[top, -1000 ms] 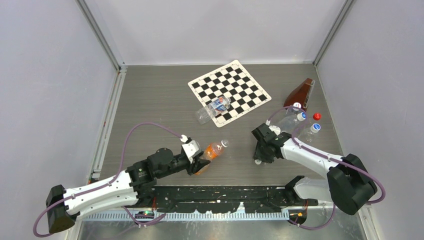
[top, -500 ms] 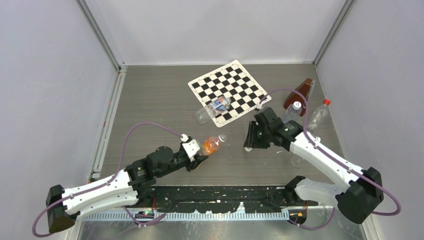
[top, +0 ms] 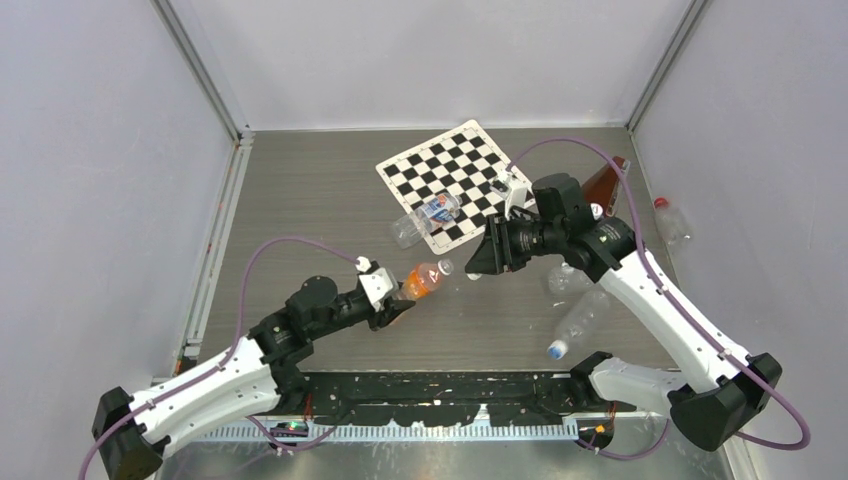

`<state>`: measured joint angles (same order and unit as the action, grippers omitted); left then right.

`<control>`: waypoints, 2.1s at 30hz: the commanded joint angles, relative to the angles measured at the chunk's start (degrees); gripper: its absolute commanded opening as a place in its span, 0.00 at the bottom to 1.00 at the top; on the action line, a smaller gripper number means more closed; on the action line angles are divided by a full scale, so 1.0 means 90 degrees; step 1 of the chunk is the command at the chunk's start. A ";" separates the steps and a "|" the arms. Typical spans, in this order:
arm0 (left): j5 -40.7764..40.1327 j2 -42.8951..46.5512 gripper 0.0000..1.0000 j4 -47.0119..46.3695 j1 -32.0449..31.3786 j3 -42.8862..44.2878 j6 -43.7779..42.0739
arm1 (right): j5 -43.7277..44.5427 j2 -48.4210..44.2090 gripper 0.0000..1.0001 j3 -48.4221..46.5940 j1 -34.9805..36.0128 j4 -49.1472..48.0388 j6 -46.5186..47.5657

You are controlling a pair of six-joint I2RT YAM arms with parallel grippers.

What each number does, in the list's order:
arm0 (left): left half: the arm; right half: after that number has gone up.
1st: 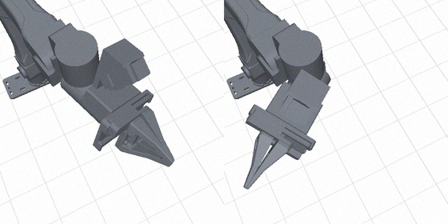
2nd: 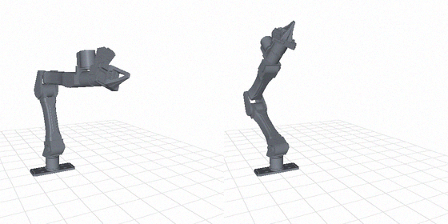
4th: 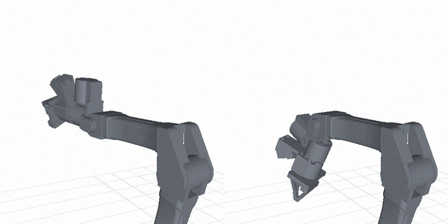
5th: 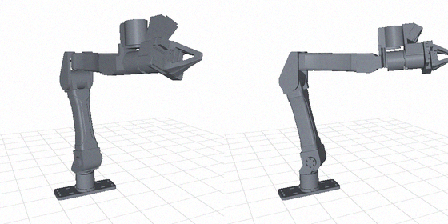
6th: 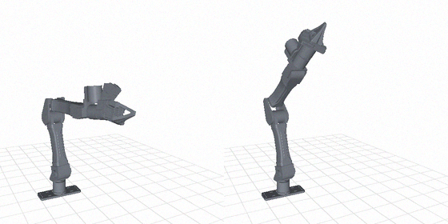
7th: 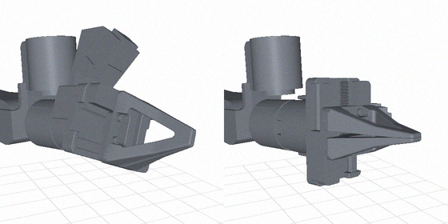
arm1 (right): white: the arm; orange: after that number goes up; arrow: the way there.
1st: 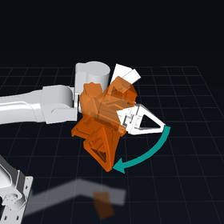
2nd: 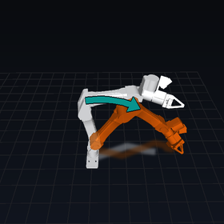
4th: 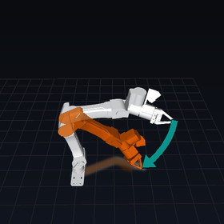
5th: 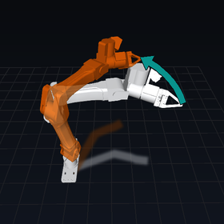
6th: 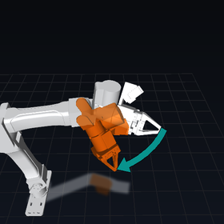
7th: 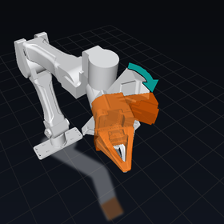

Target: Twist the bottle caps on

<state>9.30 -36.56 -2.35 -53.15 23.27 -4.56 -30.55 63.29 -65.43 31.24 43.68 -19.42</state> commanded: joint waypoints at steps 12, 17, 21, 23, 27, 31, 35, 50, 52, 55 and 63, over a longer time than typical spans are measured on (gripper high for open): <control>0.1267 -0.0497 0.00 -0.1275 0.0212 0.0349 0.0189 | -0.0688 0.0193 0.01 -0.0123 -0.0138 -0.0532 0.0620; 0.1319 -0.0528 0.00 -0.1457 0.0212 0.0364 0.0296 | -0.0861 0.0281 0.01 0.0057 -0.0234 -0.0554 0.0651; 0.1265 -0.0529 0.00 -0.1582 0.0212 0.0354 0.0321 | -0.1081 0.0378 0.01 0.0092 -0.0249 -0.0582 0.0676; 0.1244 -0.0544 0.00 -0.1655 0.0220 0.0359 0.0329 | -0.1160 0.0404 0.01 0.0099 -0.0249 -0.0585 0.0708; 0.1290 -0.0619 0.00 -0.1800 0.0221 0.0364 0.0380 | -0.1384 0.0441 0.01 0.0116 -0.0249 -0.0563 0.0761; 0.1439 -0.0707 0.00 -0.2004 0.0221 0.0362 0.0465 | -0.1508 0.0490 0.01 0.0172 -0.0259 -0.0564 0.0805; 0.1586 -0.0733 0.00 -0.2207 0.0221 0.0338 0.0474 | -0.1697 0.0528 0.01 0.0205 -0.0270 -0.0555 0.0863; 0.1314 -0.1063 0.00 -0.3736 0.0221 0.0029 0.0350 | -0.2430 0.1010 0.01 0.0008 -0.0387 -0.0186 0.0808; 0.1230 -0.1162 0.00 -0.4024 0.0221 0.0008 0.0301 | -0.2481 0.1061 0.01 -0.0010 -0.0427 -0.0192 0.0730; 0.1119 -0.1270 0.00 -0.4127 0.0220 -0.0067 0.0203 | -0.2435 0.1066 0.01 -0.0031 -0.0508 -0.0191 0.0684; 0.0842 -0.1946 0.00 -0.5211 0.0221 -0.0804 0.0349 | -0.2322 0.1201 0.01 0.0137 -0.0542 -0.0406 0.0409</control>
<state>19.84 -51.55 -31.64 -51.03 16.78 -0.91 -44.82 73.03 -64.14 24.88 41.63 -11.44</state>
